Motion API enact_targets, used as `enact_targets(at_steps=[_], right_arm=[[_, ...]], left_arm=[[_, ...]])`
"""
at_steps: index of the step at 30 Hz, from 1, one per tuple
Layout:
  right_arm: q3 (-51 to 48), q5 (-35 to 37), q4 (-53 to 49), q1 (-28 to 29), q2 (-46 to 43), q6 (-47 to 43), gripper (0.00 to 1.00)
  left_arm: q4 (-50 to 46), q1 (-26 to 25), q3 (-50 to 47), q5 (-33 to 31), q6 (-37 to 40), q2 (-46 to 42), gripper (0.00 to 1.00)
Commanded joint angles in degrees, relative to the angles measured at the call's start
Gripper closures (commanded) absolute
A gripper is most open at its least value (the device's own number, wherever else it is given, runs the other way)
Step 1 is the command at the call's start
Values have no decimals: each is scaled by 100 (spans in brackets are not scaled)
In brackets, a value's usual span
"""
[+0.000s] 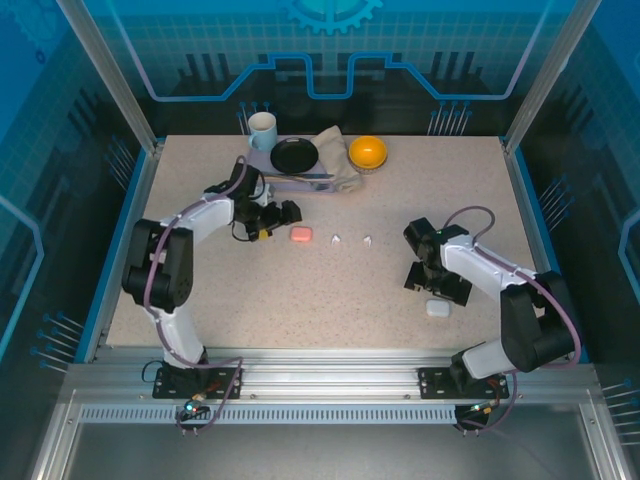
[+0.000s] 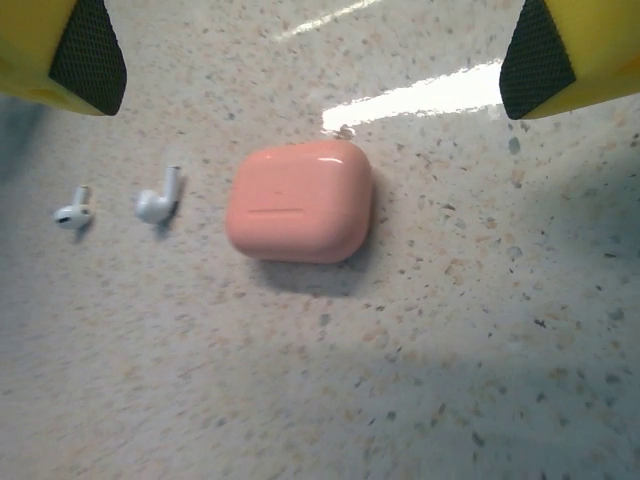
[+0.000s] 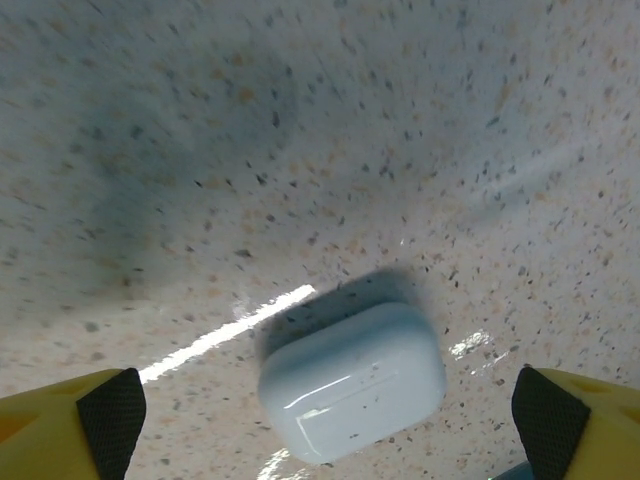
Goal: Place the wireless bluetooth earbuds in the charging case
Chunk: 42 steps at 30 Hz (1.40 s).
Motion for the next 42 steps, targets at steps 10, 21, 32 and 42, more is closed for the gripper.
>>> enact_targets(at_steps=[10, 21, 32, 42], right_arm=[[-488, -601, 592, -130, 0, 28, 3], [137, -1137, 1039, 1369, 447, 806, 6], [1503, -20, -606, 2372, 1203, 3266, 5], [1081, -935, -476, 1876, 764, 5182, 5]], left_arm=[[-467, -132, 589, 234, -321, -1320, 1], [-582, -203, 597, 71, -361, -1709, 1], [-398, -207, 131, -378, -622, -2027, 1], [-62, -202, -24, -744, -1174, -1911, 1]])
